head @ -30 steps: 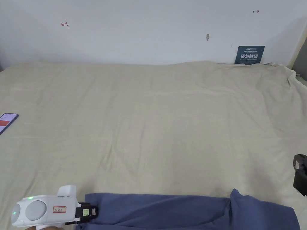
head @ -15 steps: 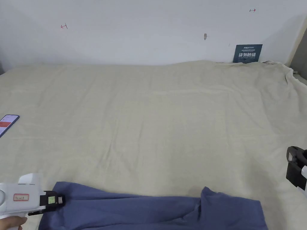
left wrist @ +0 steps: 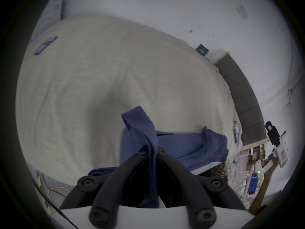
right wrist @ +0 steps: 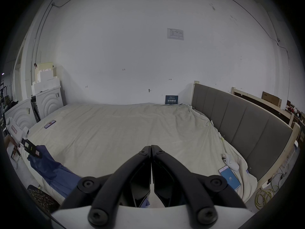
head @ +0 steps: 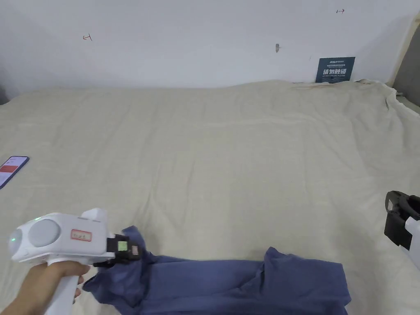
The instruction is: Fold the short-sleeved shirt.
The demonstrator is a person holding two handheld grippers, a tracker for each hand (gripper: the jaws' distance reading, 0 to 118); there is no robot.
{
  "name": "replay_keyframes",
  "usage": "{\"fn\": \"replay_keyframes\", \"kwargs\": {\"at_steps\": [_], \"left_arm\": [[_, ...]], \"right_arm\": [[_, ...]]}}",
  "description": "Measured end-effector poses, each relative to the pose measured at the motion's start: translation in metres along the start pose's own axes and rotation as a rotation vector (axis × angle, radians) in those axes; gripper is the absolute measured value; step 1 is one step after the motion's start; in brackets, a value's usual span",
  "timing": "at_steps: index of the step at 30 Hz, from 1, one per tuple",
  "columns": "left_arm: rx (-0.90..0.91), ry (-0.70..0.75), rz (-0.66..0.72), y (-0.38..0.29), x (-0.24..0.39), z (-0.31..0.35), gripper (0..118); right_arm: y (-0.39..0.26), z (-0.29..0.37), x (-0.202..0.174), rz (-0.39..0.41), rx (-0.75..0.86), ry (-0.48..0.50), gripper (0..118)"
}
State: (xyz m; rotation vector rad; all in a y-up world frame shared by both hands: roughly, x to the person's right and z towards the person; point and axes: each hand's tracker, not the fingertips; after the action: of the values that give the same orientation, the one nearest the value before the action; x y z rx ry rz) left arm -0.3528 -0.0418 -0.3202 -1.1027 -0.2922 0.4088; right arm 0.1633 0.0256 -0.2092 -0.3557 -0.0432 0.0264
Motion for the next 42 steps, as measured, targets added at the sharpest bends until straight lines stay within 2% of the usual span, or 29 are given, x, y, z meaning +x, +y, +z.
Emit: {"fn": "replay_keyframes", "kwargs": {"at_steps": [8, 17, 19, 20, 24, 25, 26, 33, 39, 40, 41, 42], "left_arm": [[-0.113, -0.044, -0.066, -0.004, 0.053, -0.088, 2], [-0.176, 0.047, -0.054, -0.026, 0.083, -0.166, 4], [-0.171, 0.05, -0.077, -0.029, 0.083, -0.171, 13], [-0.161, 0.048, -0.078, -0.029, 0.082, -0.172, 22], [-0.136, -0.038, -0.035, -0.028, 0.085, -0.159, 92], [-0.122, -0.048, -0.043, -0.027, 0.089, -0.153, 103], [-0.104, -0.06, -0.059, -0.025, 0.091, -0.148, 109], [0.115, -0.089, -0.113, -0.012, 0.077, -0.082, 109], [0.206, 0.054, -0.085, -0.008, 0.03, -0.055, 108], [0.237, 0.083, -0.08, -0.011, 0.022, -0.053, 104], [0.27, 0.098, -0.094, -0.014, 0.017, -0.053, 94], [0.288, 0.12, -0.108, -0.018, 0.011, -0.053, 71]], "right_arm": [[-0.005, 0.011, 0.014, -0.012, -0.002, -0.021, 0], [-0.01, 0.014, 0.023, -0.016, -0.015, -0.043, 0], [-0.011, 0.014, 0.024, -0.02, -0.019, -0.044, 0], [-0.011, 0.014, 0.024, -0.021, -0.019, -0.045, 0], [-0.011, 0.015, 0.025, -0.025, -0.017, -0.047, 0], [-0.011, 0.015, 0.025, -0.028, -0.017, -0.045, 0], [-0.011, 0.014, 0.025, -0.031, -0.017, -0.044, 0], [-0.007, 0.016, 0.021, -0.034, -0.006, -0.038, 0], [-0.005, 0.018, 0.019, -0.029, 0.002, -0.035, 0], [-0.005, 0.018, 0.019, -0.032, 0.001, -0.033, 0], [-0.006, 0.018, 0.019, -0.034, 0.001, -0.032, 0], [-0.006, 0.019, 0.018, -0.035, 0.001, -0.034, 0]]}}
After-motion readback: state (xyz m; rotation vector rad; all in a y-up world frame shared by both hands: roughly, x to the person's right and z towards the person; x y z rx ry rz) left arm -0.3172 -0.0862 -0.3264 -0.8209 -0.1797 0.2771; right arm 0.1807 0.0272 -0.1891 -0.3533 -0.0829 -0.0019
